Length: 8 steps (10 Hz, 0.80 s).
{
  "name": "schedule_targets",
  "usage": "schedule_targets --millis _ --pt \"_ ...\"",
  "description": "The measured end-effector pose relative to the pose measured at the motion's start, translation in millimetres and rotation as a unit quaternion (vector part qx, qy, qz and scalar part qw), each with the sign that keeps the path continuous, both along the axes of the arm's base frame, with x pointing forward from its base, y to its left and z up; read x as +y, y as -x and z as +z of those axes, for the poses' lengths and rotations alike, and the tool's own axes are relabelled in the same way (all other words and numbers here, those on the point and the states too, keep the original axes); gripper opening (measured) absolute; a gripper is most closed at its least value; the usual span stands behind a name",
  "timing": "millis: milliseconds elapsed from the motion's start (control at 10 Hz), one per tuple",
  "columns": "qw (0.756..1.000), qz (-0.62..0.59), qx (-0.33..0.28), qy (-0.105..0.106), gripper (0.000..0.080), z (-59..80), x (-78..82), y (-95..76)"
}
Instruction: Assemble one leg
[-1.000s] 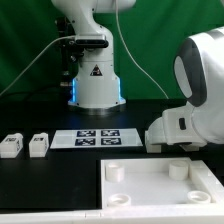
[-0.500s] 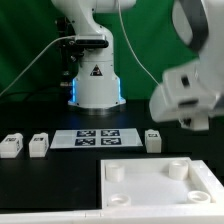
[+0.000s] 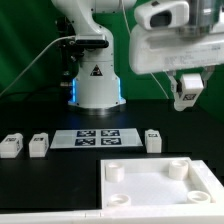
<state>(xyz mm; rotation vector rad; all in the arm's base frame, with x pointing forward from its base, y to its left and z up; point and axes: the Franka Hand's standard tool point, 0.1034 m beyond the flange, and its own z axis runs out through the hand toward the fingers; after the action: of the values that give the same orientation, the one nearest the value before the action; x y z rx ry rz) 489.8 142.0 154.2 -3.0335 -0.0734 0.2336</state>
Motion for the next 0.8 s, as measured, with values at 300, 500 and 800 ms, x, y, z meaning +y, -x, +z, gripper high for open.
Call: schedule_targets --millis 300,500,800 --pt "0.992 -0.007 -0.129 -0.009 0.0295 -3.5 1.8 -2.8" --pt "0.985 -0.008 -0.174 -0.013 0.0295 -8.0 2.0 1.6" --pt "0.984 0.009 -0.178 0.0 0.0295 9.2 -7.8 -22.4"
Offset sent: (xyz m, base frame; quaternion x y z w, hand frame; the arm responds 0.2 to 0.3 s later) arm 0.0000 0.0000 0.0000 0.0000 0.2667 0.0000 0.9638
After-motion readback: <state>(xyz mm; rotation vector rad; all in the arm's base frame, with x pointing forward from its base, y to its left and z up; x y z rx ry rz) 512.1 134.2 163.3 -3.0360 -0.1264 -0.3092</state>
